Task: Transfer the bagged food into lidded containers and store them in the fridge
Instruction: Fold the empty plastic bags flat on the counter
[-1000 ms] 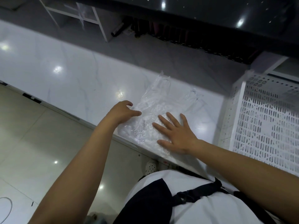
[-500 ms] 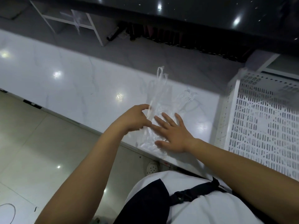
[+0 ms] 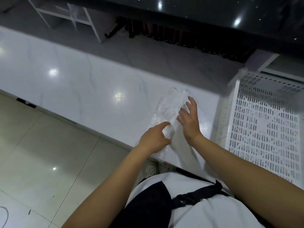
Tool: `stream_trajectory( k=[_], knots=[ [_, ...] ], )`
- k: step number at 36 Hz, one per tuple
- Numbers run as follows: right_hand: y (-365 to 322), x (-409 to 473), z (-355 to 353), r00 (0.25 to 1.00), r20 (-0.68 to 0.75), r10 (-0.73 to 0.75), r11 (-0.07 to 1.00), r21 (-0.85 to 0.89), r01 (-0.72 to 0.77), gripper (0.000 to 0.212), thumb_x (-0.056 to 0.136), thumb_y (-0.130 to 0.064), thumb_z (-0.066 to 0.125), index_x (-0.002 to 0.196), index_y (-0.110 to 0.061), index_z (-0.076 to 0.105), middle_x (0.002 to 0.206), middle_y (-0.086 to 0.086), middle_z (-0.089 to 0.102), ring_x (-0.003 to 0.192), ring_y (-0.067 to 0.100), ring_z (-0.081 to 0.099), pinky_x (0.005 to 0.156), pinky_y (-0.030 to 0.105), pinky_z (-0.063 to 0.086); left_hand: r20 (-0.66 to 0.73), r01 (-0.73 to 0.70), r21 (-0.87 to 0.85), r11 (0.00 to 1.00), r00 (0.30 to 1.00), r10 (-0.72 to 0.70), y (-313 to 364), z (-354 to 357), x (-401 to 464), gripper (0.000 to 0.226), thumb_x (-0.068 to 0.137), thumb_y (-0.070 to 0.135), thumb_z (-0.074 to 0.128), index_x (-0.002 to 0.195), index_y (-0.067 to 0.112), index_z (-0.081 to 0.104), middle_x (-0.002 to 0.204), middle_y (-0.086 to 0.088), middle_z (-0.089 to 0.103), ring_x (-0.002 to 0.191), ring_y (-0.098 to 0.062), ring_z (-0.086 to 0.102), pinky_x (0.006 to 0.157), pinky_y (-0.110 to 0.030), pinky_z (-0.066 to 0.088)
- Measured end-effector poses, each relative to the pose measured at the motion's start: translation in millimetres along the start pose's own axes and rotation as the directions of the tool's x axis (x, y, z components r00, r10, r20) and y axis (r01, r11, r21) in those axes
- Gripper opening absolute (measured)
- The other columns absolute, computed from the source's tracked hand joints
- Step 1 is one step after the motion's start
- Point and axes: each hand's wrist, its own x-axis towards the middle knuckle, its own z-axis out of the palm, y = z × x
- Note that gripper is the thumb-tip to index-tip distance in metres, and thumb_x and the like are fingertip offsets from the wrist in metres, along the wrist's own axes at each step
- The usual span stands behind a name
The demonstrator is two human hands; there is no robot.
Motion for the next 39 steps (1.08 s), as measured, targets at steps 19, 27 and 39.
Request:
stream_trajectory(
  k=[19, 27, 39],
  knots=[
    [15, 35, 0, 0.851, 0.516, 0.095, -0.038, -0.853, 0.521, 0.059, 0.1, -0.063, 0.008, 0.154, -0.048, -0.009, 0.166, -0.007, -0.019, 0.15, 0.02, -0.024, 0.117, 0.055, -0.018, -0.261, -0.008, 0.153, 0.988, 0.964, 0.049, -16, 21, -23, 0.036, 0.1, 0.035, 0.045, 0.134, 0.034, 0.057, 0.096, 0.008, 0.068, 0.09, -0.017, 0.065, 0.072, -0.032, 0.05],
    [26, 30, -2, 0.862, 0.508, -0.001, -0.12, -0.855, 0.504, 0.06, 0.097, -0.066, -0.007, 0.152, -0.046, -0.018, 0.165, -0.005, -0.022, 0.15, 0.022, -0.025, 0.119, 0.056, -0.014, -0.534, 0.04, 0.297, 0.954, 0.835, 0.131, -8, 25, -7, 0.068, 0.104, 0.04, 0.042, 0.16, 0.017, 0.011, 0.169, -0.008, 0.007, 0.154, -0.027, 0.008, 0.123, -0.041, 0.012],
    [24, 49, -6, 0.891, 0.451, -0.047, -0.083, -0.891, 0.447, 0.061, 0.099, -0.062, -0.002, 0.156, -0.042, -0.01, 0.167, -0.005, -0.012, 0.153, 0.021, -0.014, 0.121, 0.054, -0.006, -0.356, 0.091, 0.496, 0.864, 0.929, 0.106, -37, 65, 3, 0.076, 0.101, 0.058, 0.013, 0.16, 0.013, -0.004, 0.168, -0.007, -0.009, 0.155, -0.023, -0.013, 0.124, -0.048, -0.01]
  ],
)
